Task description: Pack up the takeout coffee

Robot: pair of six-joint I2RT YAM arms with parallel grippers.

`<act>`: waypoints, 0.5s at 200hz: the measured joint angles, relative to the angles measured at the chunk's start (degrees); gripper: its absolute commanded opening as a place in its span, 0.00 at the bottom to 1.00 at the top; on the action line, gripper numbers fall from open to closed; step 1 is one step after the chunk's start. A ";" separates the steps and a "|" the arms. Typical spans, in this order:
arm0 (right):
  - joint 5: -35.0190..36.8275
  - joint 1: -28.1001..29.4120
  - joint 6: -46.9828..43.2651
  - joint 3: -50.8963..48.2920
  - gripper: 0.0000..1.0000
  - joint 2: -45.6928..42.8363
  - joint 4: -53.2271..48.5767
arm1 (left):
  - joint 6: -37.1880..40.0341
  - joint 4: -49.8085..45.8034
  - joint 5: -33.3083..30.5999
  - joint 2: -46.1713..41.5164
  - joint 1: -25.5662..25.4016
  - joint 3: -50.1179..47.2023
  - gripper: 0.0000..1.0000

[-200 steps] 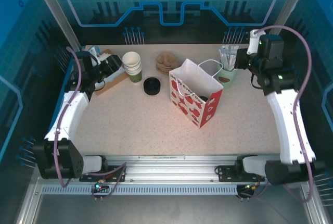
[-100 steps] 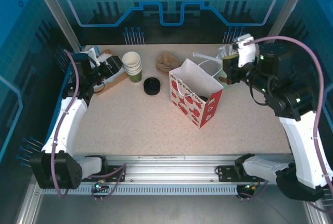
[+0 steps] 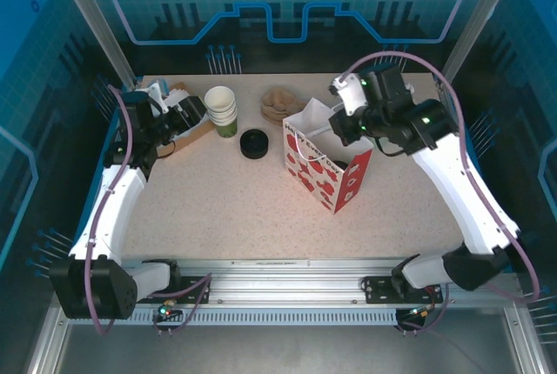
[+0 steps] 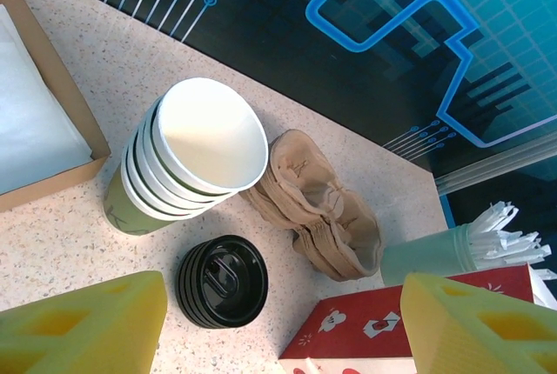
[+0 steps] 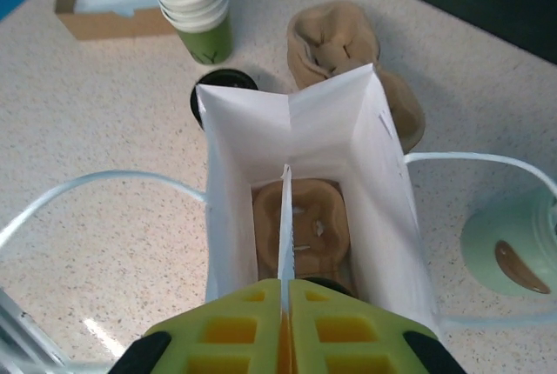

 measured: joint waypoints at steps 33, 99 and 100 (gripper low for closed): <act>0.59 0.07 -0.57 1.14 0.14 9.01 0.76 | 0.70 0.02 -0.02 -0.02 0.00 -0.46 0.73; 0.48 0.04 -1.38 3.54 0.42 18.45 1.46 | 0.79 0.31 -0.02 0.00 0.00 -1.25 0.74; 0.48 0.07 -1.49 3.58 0.42 18.43 1.44 | 0.79 0.33 -0.02 0.00 0.00 -1.25 0.74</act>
